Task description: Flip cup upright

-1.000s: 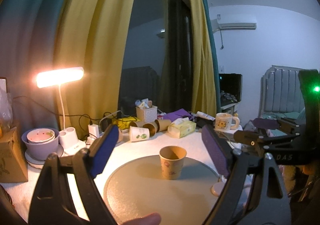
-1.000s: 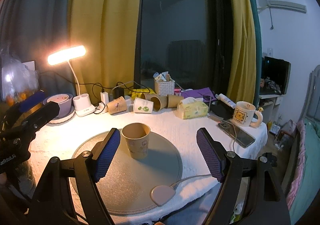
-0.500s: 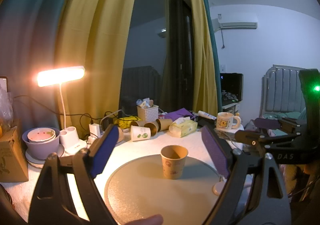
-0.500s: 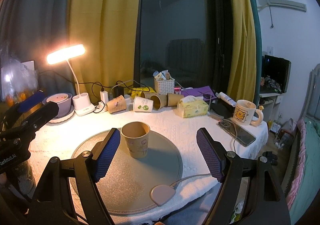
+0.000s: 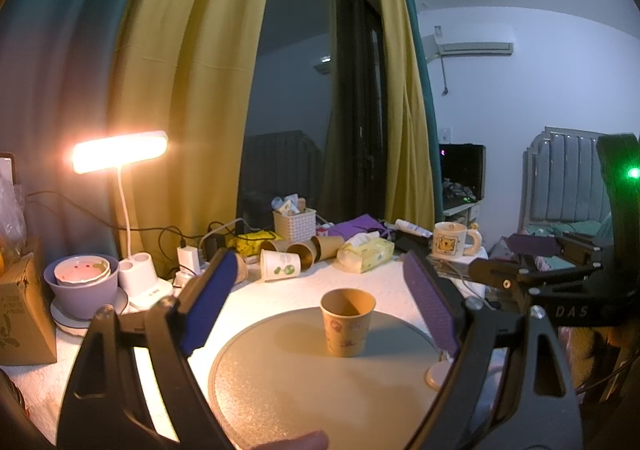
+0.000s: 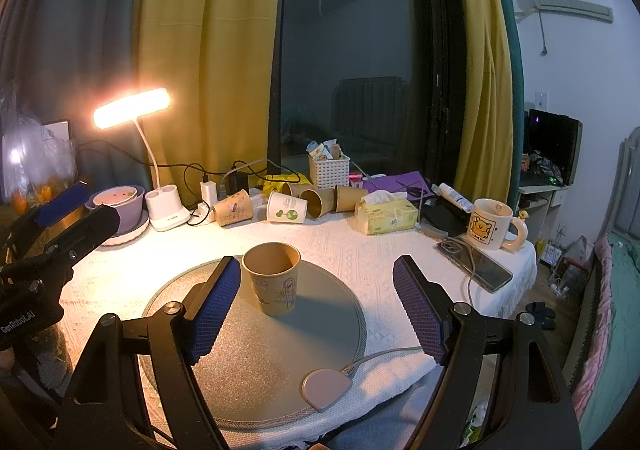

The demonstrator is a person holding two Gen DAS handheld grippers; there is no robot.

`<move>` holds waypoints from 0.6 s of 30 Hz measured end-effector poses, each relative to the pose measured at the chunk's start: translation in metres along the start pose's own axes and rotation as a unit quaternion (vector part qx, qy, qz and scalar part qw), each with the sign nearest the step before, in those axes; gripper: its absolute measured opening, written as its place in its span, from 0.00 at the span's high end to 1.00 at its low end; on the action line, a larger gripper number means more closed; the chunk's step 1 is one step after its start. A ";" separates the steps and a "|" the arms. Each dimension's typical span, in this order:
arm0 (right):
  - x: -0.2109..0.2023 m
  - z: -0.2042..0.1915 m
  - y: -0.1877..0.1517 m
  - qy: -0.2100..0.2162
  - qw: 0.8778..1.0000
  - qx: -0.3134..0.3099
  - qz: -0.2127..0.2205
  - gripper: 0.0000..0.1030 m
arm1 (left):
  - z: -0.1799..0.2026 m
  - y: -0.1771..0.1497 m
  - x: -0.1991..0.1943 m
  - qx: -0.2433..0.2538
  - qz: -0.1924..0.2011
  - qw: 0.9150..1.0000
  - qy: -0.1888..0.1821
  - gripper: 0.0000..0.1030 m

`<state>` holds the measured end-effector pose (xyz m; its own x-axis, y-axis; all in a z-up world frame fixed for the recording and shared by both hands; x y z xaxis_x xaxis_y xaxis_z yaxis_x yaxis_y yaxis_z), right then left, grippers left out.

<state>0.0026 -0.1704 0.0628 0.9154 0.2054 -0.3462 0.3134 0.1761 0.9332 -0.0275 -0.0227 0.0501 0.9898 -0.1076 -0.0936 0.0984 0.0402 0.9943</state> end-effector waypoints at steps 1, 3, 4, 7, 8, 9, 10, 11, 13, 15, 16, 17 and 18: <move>0.000 0.000 0.000 0.000 1.000 0.000 0.000 0.21 | 0.000 0.000 0.000 0.000 0.000 1.000 0.000 0.16; 0.001 0.000 0.000 0.001 1.000 0.000 -0.001 0.21 | 0.000 0.000 0.000 0.000 0.000 1.000 0.000 0.16; 0.002 0.000 -0.001 0.000 1.000 0.000 -0.002 0.21 | 0.000 0.000 0.000 0.000 0.000 1.000 0.000 0.16; 0.002 0.000 -0.001 0.001 1.000 0.000 -0.002 0.21 | 0.000 0.000 0.000 0.000 0.000 1.000 0.000 0.16; 0.002 0.000 -0.001 0.001 1.000 0.000 -0.001 0.21 | 0.000 0.000 0.000 0.000 0.000 1.000 0.000 0.16; 0.002 0.000 -0.001 0.001 1.000 0.000 -0.001 0.21 | 0.000 0.000 0.000 0.000 0.000 1.000 0.000 0.16; 0.002 0.000 -0.001 0.001 1.000 0.001 -0.001 0.21 | 0.000 0.000 0.000 0.000 0.000 1.000 0.000 0.16; 0.002 0.000 -0.001 0.001 1.000 0.001 -0.002 0.21 | 0.000 0.000 0.000 0.000 -0.001 1.000 0.000 0.16; 0.002 0.000 -0.001 0.001 1.000 0.001 -0.002 0.21 | 0.000 0.000 0.000 0.000 -0.001 1.000 0.000 0.16; 0.002 0.000 -0.001 0.001 1.000 0.001 -0.002 0.21 | 0.000 0.000 0.000 0.000 -0.001 1.000 0.000 0.16; 0.003 0.000 -0.001 0.001 1.000 0.000 -0.002 0.21 | 0.000 0.000 0.000 0.000 -0.001 1.000 0.000 0.16; 0.002 0.001 -0.001 0.001 1.000 0.000 -0.002 0.21 | 0.000 0.000 0.000 0.001 -0.001 1.000 0.000 0.16; 0.002 0.001 -0.001 0.001 1.000 0.001 -0.002 0.21 | 0.000 0.000 0.001 0.001 -0.001 1.000 0.000 0.16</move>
<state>0.0047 -0.1708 0.0613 0.9136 0.2069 -0.3502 0.3175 0.1754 0.9319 -0.0271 -0.0232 0.0496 0.9896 -0.1073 -0.0955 0.1001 0.0385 0.9942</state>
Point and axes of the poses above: each gripper's, at about its wrist camera, not at the fingertips, and x roughly the way its jaws point, z to its right, y to its top, the point moved 1 cm from there along x, roughly the way its jaws point, and after that the axes turned 1 degree about y, right-handed, at the moved point
